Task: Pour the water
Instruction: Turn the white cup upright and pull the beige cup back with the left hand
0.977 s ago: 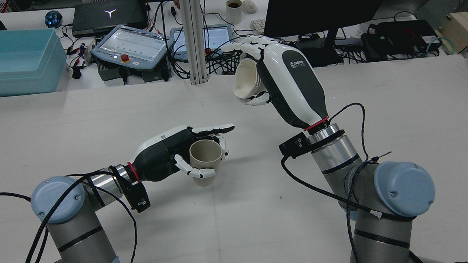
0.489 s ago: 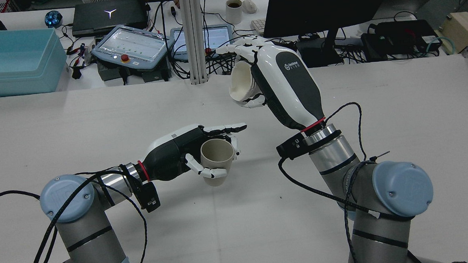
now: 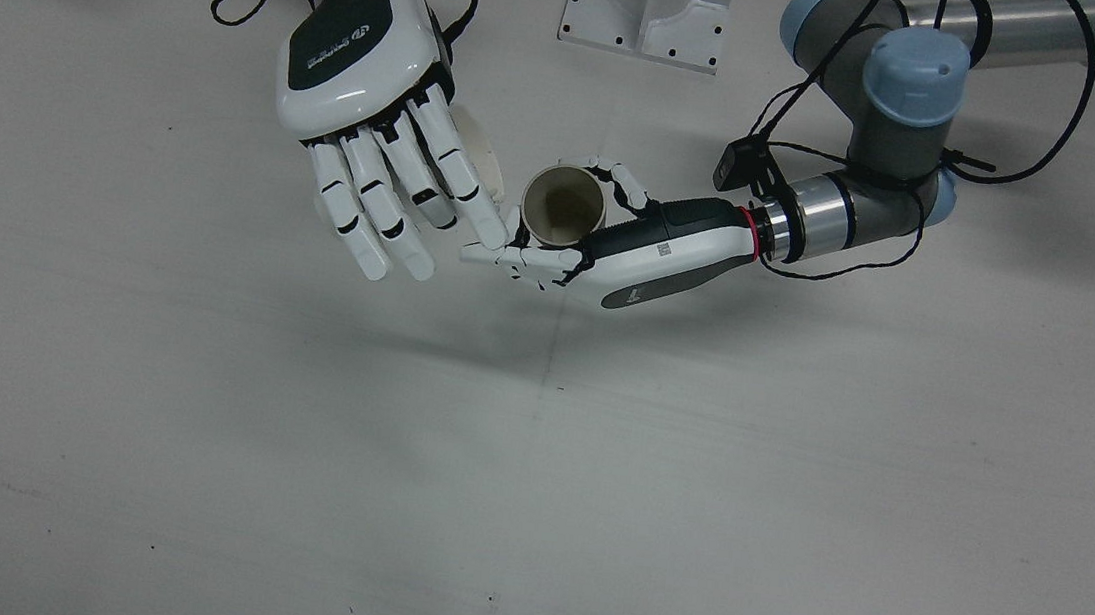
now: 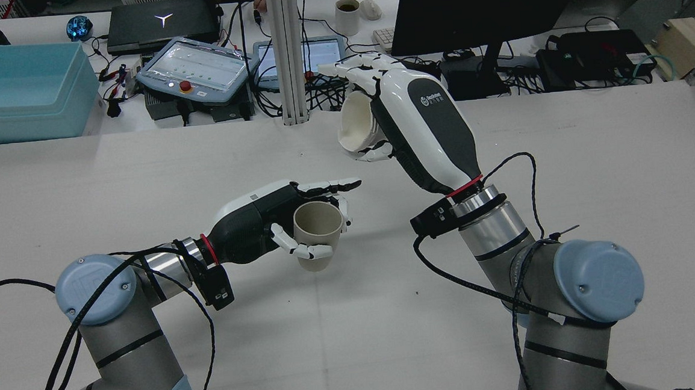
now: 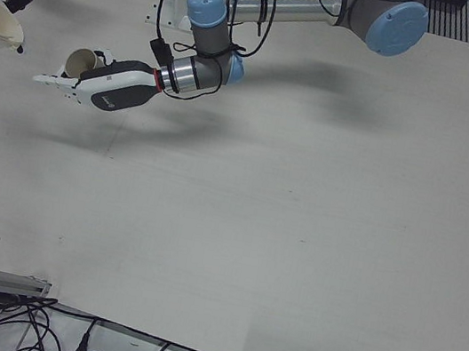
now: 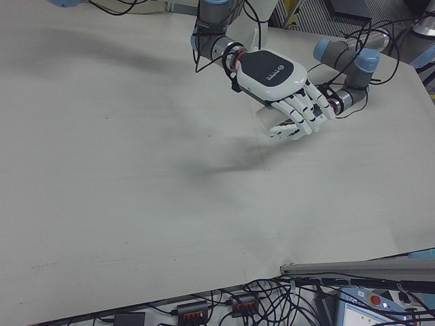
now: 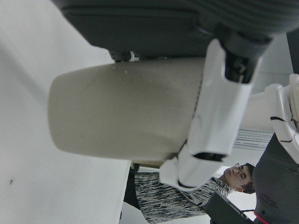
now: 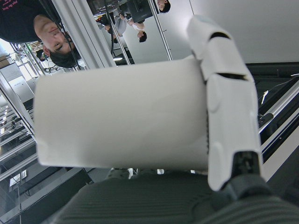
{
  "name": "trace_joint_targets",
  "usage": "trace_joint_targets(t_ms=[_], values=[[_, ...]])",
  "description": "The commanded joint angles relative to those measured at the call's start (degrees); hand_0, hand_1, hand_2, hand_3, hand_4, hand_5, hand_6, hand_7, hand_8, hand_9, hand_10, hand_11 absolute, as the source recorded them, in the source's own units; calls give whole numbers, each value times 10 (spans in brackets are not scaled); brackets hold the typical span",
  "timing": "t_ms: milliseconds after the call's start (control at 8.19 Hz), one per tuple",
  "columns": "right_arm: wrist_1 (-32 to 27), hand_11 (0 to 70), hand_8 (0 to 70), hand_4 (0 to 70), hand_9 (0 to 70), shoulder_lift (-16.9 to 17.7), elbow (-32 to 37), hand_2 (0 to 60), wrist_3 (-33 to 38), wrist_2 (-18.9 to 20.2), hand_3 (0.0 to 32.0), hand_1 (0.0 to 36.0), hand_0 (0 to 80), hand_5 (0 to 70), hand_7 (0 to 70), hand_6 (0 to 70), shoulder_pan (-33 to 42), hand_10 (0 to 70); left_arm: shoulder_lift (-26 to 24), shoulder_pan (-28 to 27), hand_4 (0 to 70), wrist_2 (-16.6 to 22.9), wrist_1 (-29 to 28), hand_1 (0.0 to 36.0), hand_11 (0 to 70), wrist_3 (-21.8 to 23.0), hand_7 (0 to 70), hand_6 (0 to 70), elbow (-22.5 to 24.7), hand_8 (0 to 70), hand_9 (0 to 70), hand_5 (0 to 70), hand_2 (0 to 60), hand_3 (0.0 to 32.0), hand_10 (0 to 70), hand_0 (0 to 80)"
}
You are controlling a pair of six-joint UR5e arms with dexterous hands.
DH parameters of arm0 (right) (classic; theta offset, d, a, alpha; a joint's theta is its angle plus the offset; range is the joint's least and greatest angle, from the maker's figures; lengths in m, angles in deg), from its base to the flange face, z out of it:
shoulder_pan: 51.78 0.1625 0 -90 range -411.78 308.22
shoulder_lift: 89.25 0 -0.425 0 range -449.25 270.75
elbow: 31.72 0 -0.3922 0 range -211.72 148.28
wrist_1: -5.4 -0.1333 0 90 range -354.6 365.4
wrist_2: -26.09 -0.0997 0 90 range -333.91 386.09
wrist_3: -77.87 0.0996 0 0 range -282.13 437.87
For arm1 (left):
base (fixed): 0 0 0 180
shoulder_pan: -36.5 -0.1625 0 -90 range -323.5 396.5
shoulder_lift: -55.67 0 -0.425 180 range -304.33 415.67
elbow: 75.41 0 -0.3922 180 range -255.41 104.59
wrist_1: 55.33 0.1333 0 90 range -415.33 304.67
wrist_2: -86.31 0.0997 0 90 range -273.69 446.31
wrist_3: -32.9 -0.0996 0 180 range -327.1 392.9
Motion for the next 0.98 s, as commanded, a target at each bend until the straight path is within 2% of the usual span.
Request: trace_joint_targets(t_ms=[0, 122, 367, 489, 611, 733, 855], values=[[-69, 227, 205, 307, 258, 46, -5, 196, 54, -20, 0, 264, 683, 102, 527, 525, 27, 137, 68, 99, 241, 2, -21, 360, 272, 55, 492, 292, -7, 317, 455, 20, 408, 0, 152, 800], [-78, 217, 192, 313, 236, 68, -6, 196, 116, -41, 0, 262, 673, 101, 518, 521, 42, 131, 114, 164, 248, 3, -44, 360, 269, 78, 493, 293, -3, 317, 454, 19, 409, 0, 150, 800], [-74, 191, 183, 307, 206, 122, -4, 179, 299, -85, 0, 258, 673, 98, 496, 514, 88, 113, 240, 270, 251, 34, -119, 360, 272, 87, 496, 293, -5, 317, 456, 19, 426, 0, 151, 800], [-71, 180, 181, 316, 193, 145, 4, 173, 367, -86, 0, 253, 666, 87, 482, 513, 102, 106, 292, 308, 252, 34, -143, 360, 274, 86, 496, 290, -7, 319, 459, 19, 433, 0, 153, 800], [-71, 168, 170, 304, 171, 176, 13, 175, 416, -86, 0, 245, 635, 71, 462, 500, 110, 98, 360, 352, 242, 27, -189, 360, 271, 79, 481, 258, -10, 310, 453, 14, 442, 0, 151, 800], [-72, 163, 171, 283, 163, 202, 47, 169, 482, -87, 0, 236, 622, 43, 430, 485, 113, 96, 442, 376, 232, -12, -245, 360, 272, 77, 482, 245, -22, 311, 457, 13, 457, 0, 151, 800], [-72, 150, 168, 263, 147, 208, 117, 156, 599, -87, 0, 227, 610, 26, 399, 470, 116, 87, 476, 378, 246, -49, -290, 360, 270, 77, 478, 243, -45, 308, 454, 12, 452, 0, 150, 800]])
